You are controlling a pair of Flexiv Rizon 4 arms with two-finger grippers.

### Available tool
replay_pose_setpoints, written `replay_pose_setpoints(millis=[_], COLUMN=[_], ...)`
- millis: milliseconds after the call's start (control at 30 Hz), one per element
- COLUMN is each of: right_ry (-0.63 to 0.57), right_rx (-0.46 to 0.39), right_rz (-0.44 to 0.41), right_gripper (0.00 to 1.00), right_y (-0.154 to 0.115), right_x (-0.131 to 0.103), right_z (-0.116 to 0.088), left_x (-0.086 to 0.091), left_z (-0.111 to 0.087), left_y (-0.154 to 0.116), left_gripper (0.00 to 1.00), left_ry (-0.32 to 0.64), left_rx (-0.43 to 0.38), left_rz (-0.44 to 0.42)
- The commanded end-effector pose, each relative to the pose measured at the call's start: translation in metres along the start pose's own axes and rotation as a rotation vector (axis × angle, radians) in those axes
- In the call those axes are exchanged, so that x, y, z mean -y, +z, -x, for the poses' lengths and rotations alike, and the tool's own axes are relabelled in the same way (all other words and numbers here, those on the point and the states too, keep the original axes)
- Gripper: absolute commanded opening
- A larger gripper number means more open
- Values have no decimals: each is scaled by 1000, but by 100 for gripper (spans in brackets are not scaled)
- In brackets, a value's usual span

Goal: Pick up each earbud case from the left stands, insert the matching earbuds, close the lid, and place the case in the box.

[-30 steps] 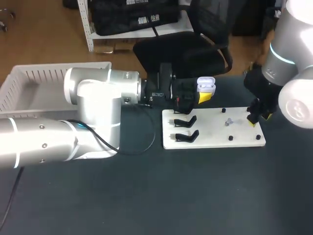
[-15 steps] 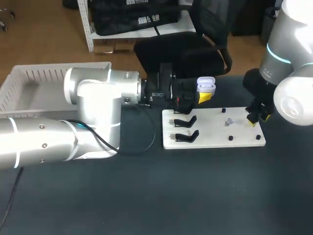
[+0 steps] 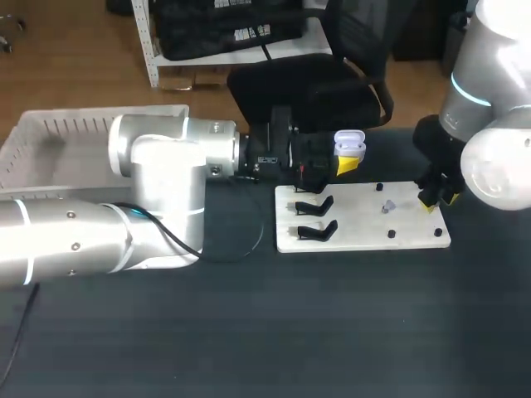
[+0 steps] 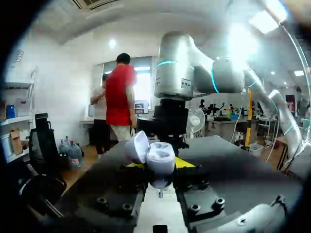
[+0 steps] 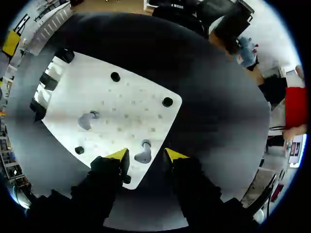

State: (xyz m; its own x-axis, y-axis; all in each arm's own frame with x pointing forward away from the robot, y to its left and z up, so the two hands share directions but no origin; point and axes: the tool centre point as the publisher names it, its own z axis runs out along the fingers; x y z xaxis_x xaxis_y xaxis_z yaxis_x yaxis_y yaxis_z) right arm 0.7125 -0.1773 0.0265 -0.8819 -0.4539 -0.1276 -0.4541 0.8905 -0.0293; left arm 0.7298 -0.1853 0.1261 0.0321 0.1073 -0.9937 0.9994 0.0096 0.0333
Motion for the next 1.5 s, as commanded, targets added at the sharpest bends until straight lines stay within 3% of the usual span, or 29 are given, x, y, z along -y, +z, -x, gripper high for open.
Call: replay_pose_setpoints(millis=[33, 767, 833, 900, 1000, 1167, 1500], right_ry=[7, 13, 14, 14, 13, 29, 53], right_rx=[-4, -19, -20, -22, -26, -24, -31], right_rz=[-3, -1, 0, -1, -2, -9, -14], right_gripper=[42, 21, 15, 0, 0, 0, 0], right_y=[1, 3, 3, 3, 2, -13, -77], right_x=[0, -5, -5, -5, -6, -6, -16], right_z=[0, 2, 2, 2, 1, -4, -18], left_x=[2, 2, 2, 2, 2, 2, 2], left_z=[-1, -1, -1, -1, -1, -1, -1], left_y=[0, 0, 0, 0, 0, 0, 0], left_gripper=[0, 0, 0, 0, 0, 0, 0], left_ry=[4, 4, 4, 4, 4, 4, 4], left_rx=[4, 4, 4, 4, 4, 4, 4], left_rz=[8, 8, 8, 8, 8, 8, 8])
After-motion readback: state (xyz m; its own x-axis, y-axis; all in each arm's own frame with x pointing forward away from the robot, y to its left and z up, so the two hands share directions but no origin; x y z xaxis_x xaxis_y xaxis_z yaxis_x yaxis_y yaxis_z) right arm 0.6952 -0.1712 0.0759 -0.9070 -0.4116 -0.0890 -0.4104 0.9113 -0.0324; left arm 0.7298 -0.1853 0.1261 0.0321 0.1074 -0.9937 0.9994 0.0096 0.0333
